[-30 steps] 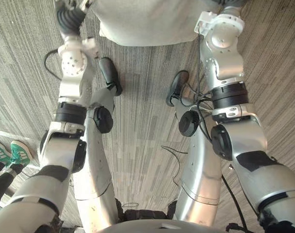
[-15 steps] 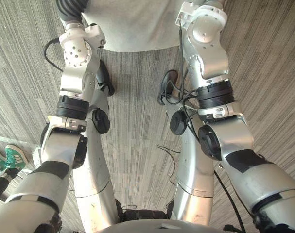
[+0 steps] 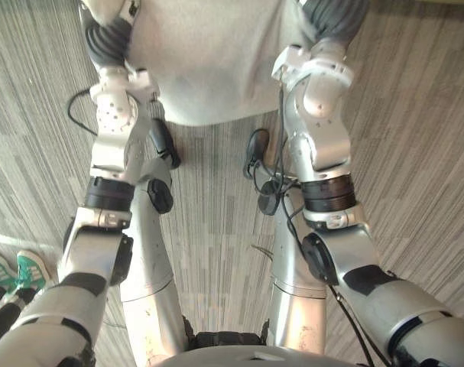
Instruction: Pick up cushions and gather them together orderly.
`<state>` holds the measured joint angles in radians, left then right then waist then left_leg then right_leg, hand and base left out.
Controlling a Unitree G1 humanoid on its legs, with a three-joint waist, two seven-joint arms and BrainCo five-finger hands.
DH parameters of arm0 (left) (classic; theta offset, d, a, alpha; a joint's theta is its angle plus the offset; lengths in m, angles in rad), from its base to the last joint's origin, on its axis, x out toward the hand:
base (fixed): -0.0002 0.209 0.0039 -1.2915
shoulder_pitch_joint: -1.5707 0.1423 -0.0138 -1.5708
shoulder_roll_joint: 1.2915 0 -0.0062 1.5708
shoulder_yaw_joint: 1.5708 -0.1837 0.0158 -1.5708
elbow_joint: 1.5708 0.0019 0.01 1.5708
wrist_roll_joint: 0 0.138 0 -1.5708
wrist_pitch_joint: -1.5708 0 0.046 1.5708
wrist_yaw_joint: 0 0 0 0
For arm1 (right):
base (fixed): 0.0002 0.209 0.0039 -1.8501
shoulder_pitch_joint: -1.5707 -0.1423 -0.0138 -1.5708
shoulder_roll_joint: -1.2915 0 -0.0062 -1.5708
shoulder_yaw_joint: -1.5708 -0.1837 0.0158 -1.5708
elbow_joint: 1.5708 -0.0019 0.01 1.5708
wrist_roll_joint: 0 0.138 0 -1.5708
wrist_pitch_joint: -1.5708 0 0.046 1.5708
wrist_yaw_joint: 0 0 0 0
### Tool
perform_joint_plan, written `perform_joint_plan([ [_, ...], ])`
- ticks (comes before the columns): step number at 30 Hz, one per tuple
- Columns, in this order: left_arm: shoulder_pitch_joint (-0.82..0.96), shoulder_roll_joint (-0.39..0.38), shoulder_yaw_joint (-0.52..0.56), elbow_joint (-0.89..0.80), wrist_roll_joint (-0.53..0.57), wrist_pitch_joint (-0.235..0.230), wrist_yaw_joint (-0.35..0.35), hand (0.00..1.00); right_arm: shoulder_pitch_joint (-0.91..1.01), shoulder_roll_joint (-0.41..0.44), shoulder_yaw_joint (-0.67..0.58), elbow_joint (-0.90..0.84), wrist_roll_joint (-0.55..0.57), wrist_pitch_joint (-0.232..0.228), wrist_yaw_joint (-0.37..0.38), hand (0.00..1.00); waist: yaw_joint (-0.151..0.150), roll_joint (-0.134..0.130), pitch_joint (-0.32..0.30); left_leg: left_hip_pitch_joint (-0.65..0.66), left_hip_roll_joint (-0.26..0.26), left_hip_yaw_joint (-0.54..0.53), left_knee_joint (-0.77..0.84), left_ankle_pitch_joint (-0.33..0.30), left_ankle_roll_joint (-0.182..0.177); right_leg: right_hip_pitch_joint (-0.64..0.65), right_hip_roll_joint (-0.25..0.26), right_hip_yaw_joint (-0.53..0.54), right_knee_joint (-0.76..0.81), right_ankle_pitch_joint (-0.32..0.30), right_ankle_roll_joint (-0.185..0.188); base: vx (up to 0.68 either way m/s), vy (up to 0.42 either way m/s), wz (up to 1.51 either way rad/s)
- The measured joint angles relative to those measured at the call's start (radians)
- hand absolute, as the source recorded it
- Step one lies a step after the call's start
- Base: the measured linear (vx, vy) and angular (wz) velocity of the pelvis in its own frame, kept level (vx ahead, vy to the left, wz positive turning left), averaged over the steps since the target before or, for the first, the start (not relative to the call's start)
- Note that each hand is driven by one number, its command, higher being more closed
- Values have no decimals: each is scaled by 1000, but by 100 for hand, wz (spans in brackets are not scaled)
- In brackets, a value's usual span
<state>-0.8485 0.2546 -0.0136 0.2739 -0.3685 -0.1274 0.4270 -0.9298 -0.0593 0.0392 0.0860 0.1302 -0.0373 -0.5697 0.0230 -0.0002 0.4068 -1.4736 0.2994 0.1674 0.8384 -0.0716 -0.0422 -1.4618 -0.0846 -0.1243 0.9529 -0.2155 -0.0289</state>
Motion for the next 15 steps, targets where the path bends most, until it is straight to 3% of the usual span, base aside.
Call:
perform_joint_plan([
  [5,122,-60,33,-125,39,-2,-6,100,114,20,3,-14,2,-43,65,100,-8,0,1,115,7,2,-27,1,0,126,4,-16,-33,5,2,45,-10,-1],
  [8,248,-117,37,-247,73,-8,-6,100,255,26,41,-97,2,-62,94,100,-12,0,1,255,4,3,-55,-10,-11,271,4,-29,-73,0,9,28,-1,3],
  [12,488,-179,3,-387,139,-71,-30,100,550,45,100,-235,2,-158,186,100,-19,-2,-25,508,-6,19,-140,-37,-23,530,12,-29,-184,-10,33,32,-1,1],
  [15,638,-188,-38,-388,158,-73,-65,100,731,49,115,-236,39,-165,235,100,-23,-3,-71,676,-18,38,-218,-38,-26,706,14,-39,-292,7,48,116,59,1],
])
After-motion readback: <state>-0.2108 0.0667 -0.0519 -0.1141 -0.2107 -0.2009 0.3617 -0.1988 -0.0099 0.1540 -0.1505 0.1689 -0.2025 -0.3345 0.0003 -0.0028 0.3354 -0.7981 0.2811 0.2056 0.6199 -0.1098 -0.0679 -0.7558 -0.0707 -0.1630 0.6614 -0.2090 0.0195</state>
